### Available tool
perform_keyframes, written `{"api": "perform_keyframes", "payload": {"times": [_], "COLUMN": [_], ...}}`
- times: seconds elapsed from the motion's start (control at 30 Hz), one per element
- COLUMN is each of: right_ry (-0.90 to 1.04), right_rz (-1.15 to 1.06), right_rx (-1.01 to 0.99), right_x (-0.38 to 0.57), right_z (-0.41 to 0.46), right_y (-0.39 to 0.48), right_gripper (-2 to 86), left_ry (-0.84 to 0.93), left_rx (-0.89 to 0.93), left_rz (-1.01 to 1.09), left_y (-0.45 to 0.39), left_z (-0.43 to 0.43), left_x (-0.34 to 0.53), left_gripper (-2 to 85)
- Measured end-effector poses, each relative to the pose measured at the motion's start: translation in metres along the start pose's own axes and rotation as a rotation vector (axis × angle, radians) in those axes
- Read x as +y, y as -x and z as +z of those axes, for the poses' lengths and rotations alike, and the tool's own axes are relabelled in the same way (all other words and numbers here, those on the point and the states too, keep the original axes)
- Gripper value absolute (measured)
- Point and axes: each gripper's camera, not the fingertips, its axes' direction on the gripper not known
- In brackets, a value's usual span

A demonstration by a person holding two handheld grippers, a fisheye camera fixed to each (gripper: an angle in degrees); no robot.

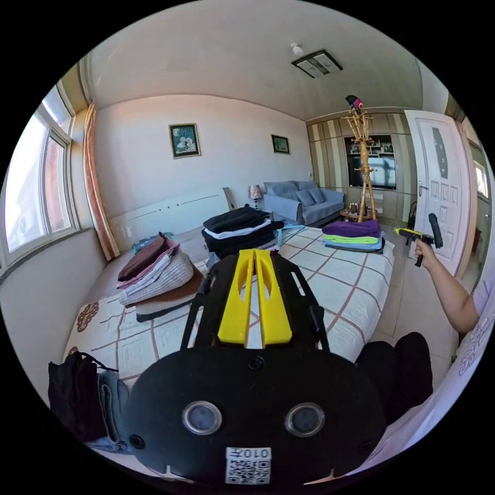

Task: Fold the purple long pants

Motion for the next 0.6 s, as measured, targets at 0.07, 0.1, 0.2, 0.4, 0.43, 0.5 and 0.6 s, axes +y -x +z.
{"api": "perform_keyframes", "payload": {"times": [0.07,0.1,0.2,0.4,0.43,0.5,0.6], "right_ry": [0.008,0.013,0.078,0.183,0.223,0.26,0.209], "right_rz": [0.003,-0.003,-0.025,0.28,0.316,0.352,0.281], "right_rx": [0.002,0.017,0.075,-0.04,-0.094,-0.123,0.03], "right_x": [-0.022,-0.026,-0.045,-0.058,-0.06,-0.064,-0.081], "right_z": [0.045,0.056,0.115,0.191,0.206,0.22,0.211], "right_y": [-0.021,-0.024,-0.04,-0.095,-0.101,-0.105,-0.09], "right_gripper": [13.3,13.5,14.8,18.2,18.6,17.8,16.3], "left_ry": [0.014,0.023,0.053,0.122,0.134,0.147,0.165], "left_rx": [-0.024,-0.031,-0.03,-0.031,-0.027,-0.031,-0.051], "left_rz": [-0.008,-0.015,-0.03,-0.009,0.004,0.029,0.07], "left_y": [0.0,0.0,0.0,-0.009,-0.011,-0.015,-0.021], "left_z": [0.009,0.015,0.031,0.062,0.068,0.074,0.082], "left_x": [0.0,-0.001,-0.003,0.002,0.002,0.002,0.003], "left_gripper": [-0.2,-0.2,-0.2,-0.2,-0.2,-0.2,-0.2]}}
